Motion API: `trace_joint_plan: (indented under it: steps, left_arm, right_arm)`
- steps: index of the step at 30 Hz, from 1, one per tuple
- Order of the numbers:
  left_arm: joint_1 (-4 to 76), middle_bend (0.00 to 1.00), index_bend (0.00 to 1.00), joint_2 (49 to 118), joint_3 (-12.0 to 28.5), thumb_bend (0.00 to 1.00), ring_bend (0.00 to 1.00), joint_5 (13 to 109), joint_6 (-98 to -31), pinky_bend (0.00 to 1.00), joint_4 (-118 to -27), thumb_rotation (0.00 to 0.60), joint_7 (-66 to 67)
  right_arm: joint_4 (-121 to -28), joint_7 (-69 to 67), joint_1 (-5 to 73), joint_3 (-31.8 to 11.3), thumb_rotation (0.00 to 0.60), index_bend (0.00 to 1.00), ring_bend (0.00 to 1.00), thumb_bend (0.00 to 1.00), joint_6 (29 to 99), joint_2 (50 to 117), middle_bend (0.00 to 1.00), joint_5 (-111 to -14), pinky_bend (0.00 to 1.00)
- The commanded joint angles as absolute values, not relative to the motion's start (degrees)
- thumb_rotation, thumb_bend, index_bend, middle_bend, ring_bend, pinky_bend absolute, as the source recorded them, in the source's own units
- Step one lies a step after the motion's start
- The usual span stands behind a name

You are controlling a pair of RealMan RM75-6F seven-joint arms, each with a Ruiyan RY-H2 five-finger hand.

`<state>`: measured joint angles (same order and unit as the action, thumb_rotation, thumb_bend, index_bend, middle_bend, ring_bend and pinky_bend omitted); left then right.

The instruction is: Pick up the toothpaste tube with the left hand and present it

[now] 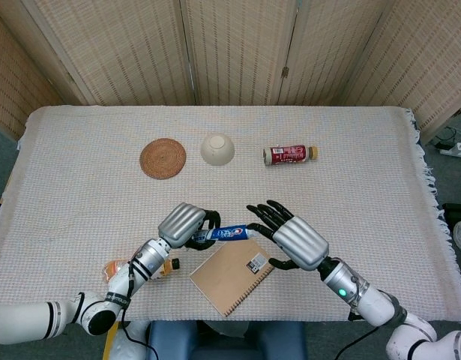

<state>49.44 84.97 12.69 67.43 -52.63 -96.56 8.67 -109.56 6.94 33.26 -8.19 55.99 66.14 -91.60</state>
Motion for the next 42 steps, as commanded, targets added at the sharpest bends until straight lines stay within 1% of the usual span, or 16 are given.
trace_joint_plan:
  steps: [1,11,20,23,27,29,31,32,33,34,35,36,37,39,42]
  left_arm:
    - [49.3,0.77,0.76,85.0,12.8,0.78,0.69,67.4,-52.8,0.63,-96.7,0.600,8.2]
    - [48.2,0.77,0.76,84.6,12.5,0.78,0.69,69.5,-53.7,0.63,-96.0,0.600,3.9]
    - [47.9,0.77,0.76,84.8,12.9,0.78,0.69,71.0,-54.2,0.62,-96.0,0.600,0.4]
    - [47.4,0.77,0.76,85.1,12.7,0.78,0.69,72.1,-55.2,0.62,-95.8,0.600,-0.4]
    - [46.5,0.77,0.75,85.7,11.8,0.78,0.69,75.2,-57.5,0.62,-95.0,0.600,-1.4]
    - [46.2,0.77,0.75,86.1,11.4,0.78,0.69,76.9,-58.5,0.62,-94.7,0.600,-1.7]
    - [46.1,0.77,0.75,86.7,11.2,0.78,0.69,78.0,-59.2,0.62,-94.3,0.600,-2.2]
    - [46.1,0.77,0.75,87.0,11.2,0.78,0.69,78.3,-59.3,0.62,-94.3,0.600,-2.5]
    - [46.2,0.77,0.75,87.2,11.2,0.78,0.69,78.5,-59.4,0.62,-94.3,0.600,-2.8]
    - [46.2,0.77,0.75,87.5,11.3,0.78,0.69,78.6,-59.5,0.62,-94.3,0.600,-3.0]
    - [46.3,0.77,0.75,87.7,11.5,0.78,0.69,78.8,-59.7,0.62,-94.3,0.600,-3.3]
    - [46.3,0.77,0.75,87.9,11.6,0.78,0.69,78.9,-59.8,0.62,-94.2,0.600,-3.6]
    - [46.3,0.77,0.75,88.2,11.8,0.78,0.69,79.0,-60.1,0.62,-94.2,0.600,-4.0]
    - [46.3,0.77,0.75,88.7,12.1,0.78,0.69,79.3,-60.6,0.62,-94.0,0.600,-4.5]
    - [46.3,0.77,0.75,89.1,12.3,0.78,0.69,79.4,-60.8,0.62,-93.8,0.600,-4.6]
  right_arm:
    - [-109.4,7.6,33.5,-8.1,0.600,0.22,0.00,0.29,56.0,66.4,0.03,-90.7,0.00]
    - [-108.1,6.0,32.1,-6.2,0.600,0.22,0.00,0.29,58.1,64.9,0.03,-89.9,0.00]
    - [-105.8,3.3,32.8,-5.4,0.600,0.22,0.00,0.29,57.9,66.2,0.03,-89.8,0.00]
    - [-106.3,1.2,32.0,-5.4,0.600,0.22,0.00,0.29,60.4,65.5,0.03,-91.1,0.00]
    - [-108.1,-6.1,30.5,-5.0,0.600,0.22,0.00,0.29,64.9,63.3,0.03,-94.2,0.00]
    - [-108.5,-10.5,30.4,-5.0,0.600,0.21,0.00,0.29,66.2,62.8,0.02,-95.3,0.00]
    - [-108.2,-14.3,30.7,-5.1,0.600,0.16,0.00,0.29,66.8,62.9,0.01,-95.8,0.00]
    - [-108.1,-15.5,30.9,-5.2,0.598,0.12,0.00,0.29,66.7,63.1,0.01,-95.8,0.00]
    - [-108.0,-17.1,31.3,-5.3,0.575,0.06,0.00,0.29,66.5,63.6,0.00,-95.7,0.00]
    - [-107.9,-18.7,31.7,-5.3,0.530,0.02,0.00,0.29,66.3,64.0,0.00,-95.7,0.00]
    - [-107.8,-20.4,32.0,-5.4,0.495,0.01,0.00,0.29,66.3,64.5,0.00,-95.8,0.00]
    - [-107.5,-22.0,32.3,-5.6,0.440,0.00,0.00,0.28,66.4,65.1,0.00,-95.9,0.00]
    - [-107.0,-24.0,32.7,-5.9,0.398,0.00,0.00,0.27,66.6,65.8,0.00,-96.0,0.00]
    - [-106.2,-27.3,33.2,-6.3,0.346,0.00,0.00,0.24,67.1,67.1,0.00,-96.1,0.00]
    - [-105.1,-30.7,34.1,-6.6,0.320,0.00,0.00,0.21,67.3,68.9,0.00,-96.1,0.00]
